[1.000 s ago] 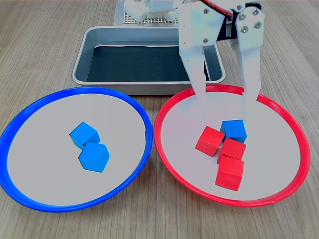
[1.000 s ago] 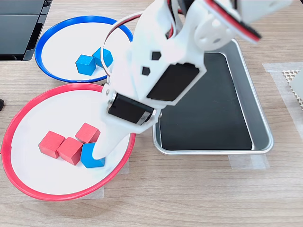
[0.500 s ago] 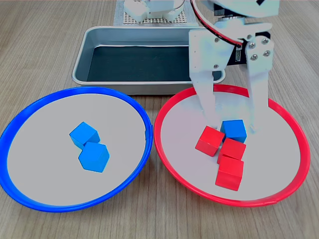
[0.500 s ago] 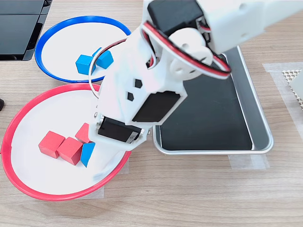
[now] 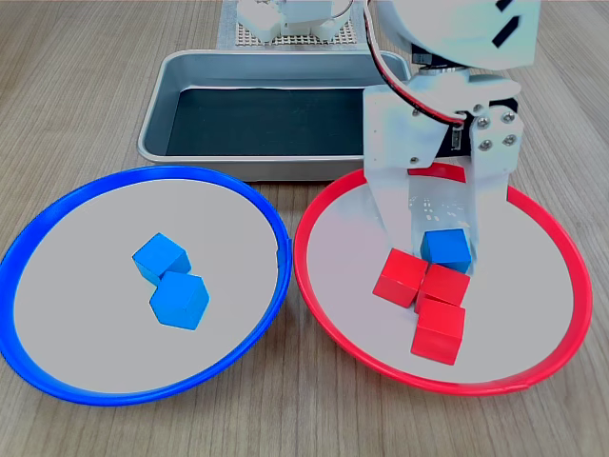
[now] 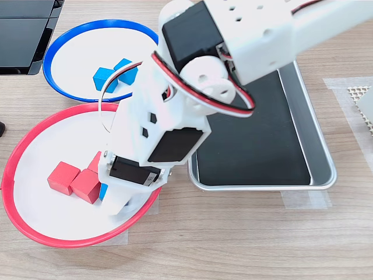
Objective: Relocate any blue block in the red dish to the blue dish, correcting any misplacements.
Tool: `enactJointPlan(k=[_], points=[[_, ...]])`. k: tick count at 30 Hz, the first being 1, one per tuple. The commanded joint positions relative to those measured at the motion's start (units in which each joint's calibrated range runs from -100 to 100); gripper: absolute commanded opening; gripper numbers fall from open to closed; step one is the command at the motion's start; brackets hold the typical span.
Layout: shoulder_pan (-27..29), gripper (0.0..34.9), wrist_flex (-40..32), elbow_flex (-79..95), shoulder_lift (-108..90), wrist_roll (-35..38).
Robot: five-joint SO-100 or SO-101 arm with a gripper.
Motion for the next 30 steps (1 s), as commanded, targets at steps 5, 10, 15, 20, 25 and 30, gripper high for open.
enactJointPlan(k=[5,10,15,20,25,30], points=[[-1.51,0.0,0.44,-3.04,0.74,-0.15],[-2.45,0.0,0.77,-3.22,-1.06,-2.3],[-2.74,0.0,1.68,-1.86,-8.9,-7.28],[-1.61,0.0,1.84,3.7,-21.61,-14.36],[1.88,0.0,2.09,13.26,-39.09,-22.32],[10.06,0.0,1.02,23.27,-53.85,-28.38]])
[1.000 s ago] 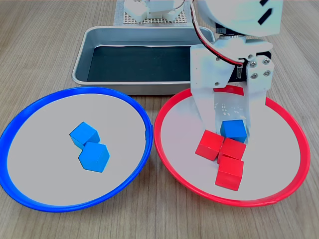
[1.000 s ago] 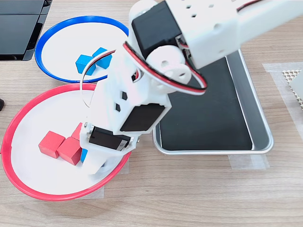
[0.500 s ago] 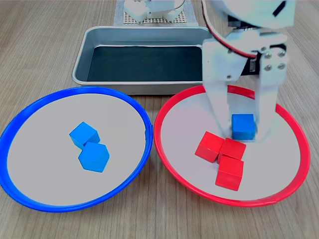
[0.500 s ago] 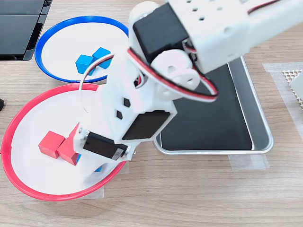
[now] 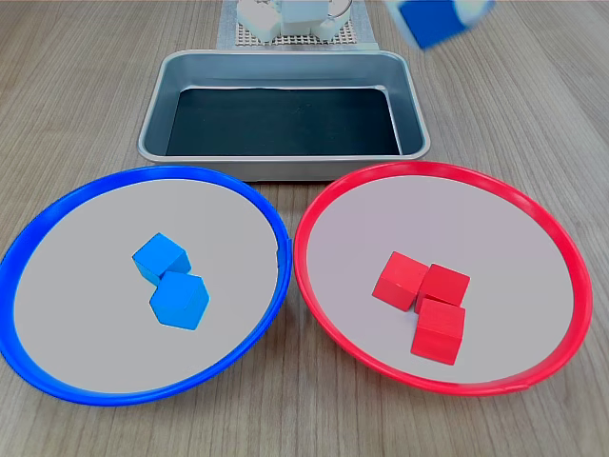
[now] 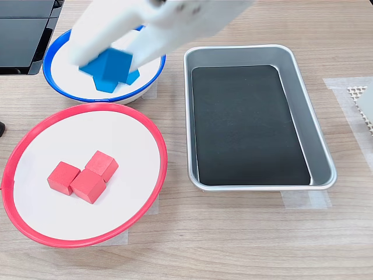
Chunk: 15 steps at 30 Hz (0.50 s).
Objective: Relocate any blue block in the red dish to the blue dish, correcting any misplacements.
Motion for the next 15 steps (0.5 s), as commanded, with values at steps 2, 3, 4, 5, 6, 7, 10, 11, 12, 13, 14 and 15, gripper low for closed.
enactJointPlan(k=[2,3,4,5,6,7,10,11,12,13,14,15], points=[[8.14,0.0,-2.59,7.13,-12.76,-4.2],[10.78,0.0,-4.0,9.22,-14.29,-4.84],[12.47,0.0,-4.9,10.4,-14.81,-5.13],[14.64,0.0,-5.65,11.68,-15.06,-5.23],[16.42,0.0,-6.06,12.31,-14.98,-5.23],[18.12,0.0,-6.47,12.86,-14.46,-5.23],[22.73,0.0,-7.38,13.04,-10.88,-4.98],[23.48,0.0,-7.63,13.04,-9.77,-4.93],[24.24,0.0,-7.88,12.95,-8.41,-4.93],[24.9,0.0,-8.12,12.86,-7.04,-4.88],[25.46,0.0,-8.37,12.77,-5.59,-4.88],[25.84,0.0,-8.54,12.59,-4.06,-4.88]])
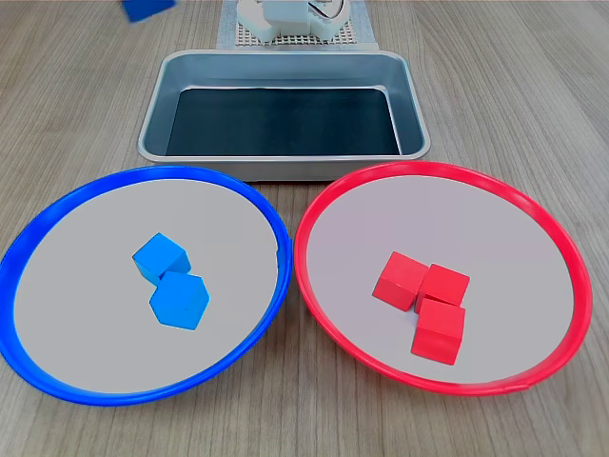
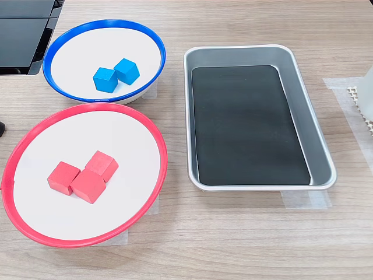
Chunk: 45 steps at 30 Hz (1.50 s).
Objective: Relocate any blue block in the red dish to the blue dish, correcting any misplacements.
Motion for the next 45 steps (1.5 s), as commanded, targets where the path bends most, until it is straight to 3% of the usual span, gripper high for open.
enactJointPlan(k=[1,17,38,40,45], points=[[2.15,0.0,-1.28,-1.12,5.32,0.05],[3.37,0.0,-3.51,-20.96,29.46,-1.61],[2.62,0.0,-3.84,-28.52,43.1,-1.42],[2.24,1.4,-3.76,-28.97,43.61,-1.37],[2.05,10.0,-1.61,-31.07,44.89,-1.07]])
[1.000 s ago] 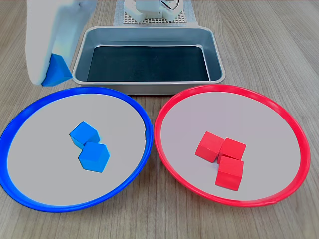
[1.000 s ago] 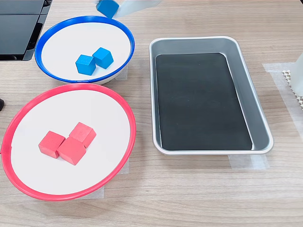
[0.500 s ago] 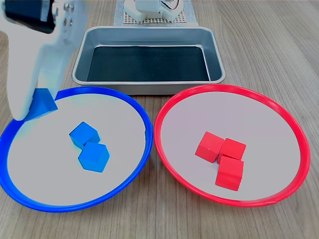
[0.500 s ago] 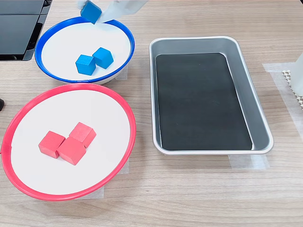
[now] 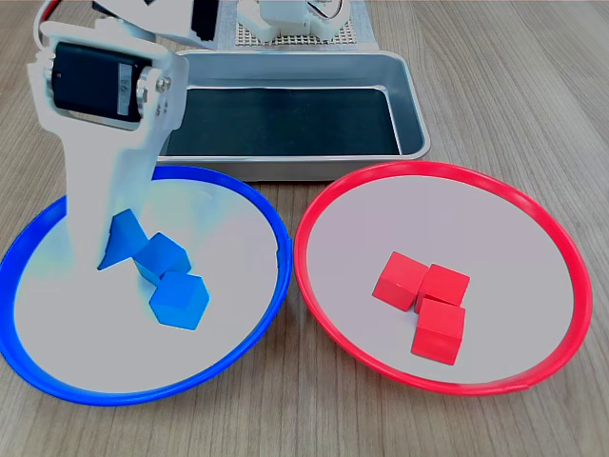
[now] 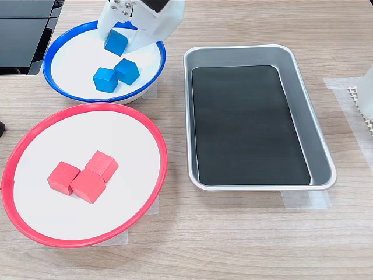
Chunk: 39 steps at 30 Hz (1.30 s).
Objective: Relocate any blue block in the red dish to the blue dish, correcting any misplacements.
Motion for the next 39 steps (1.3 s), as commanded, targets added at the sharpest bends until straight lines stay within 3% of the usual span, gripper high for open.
enactJointPlan(k=[1,7,11,13,14,16,20,29,33,39], points=[[0.02,11.4,2.07,-3.66,0.14,0.54],[-0.26,15.9,5.04,-3.93,-0.8,0.68],[-0.36,13.1,5.37,-3.75,-2.17,0.83],[-0.55,9.9,5.37,-3.3,-3.62,0.98],[-0.73,7.7,5.7,-3.02,-4.55,1.03],[-1.58,0.0,6.69,-3.12,-7.88,1.66],[-3.18,0.0,6.94,-0.29,-18.29,1.17],[-13.82,0.0,1.99,50.5,-69.2,-3.71],[-15.32,0.0,1.66,64.89,-83.02,-7.03],[-14.48,0.0,9.41,77.63,-100.33,-7.28]])
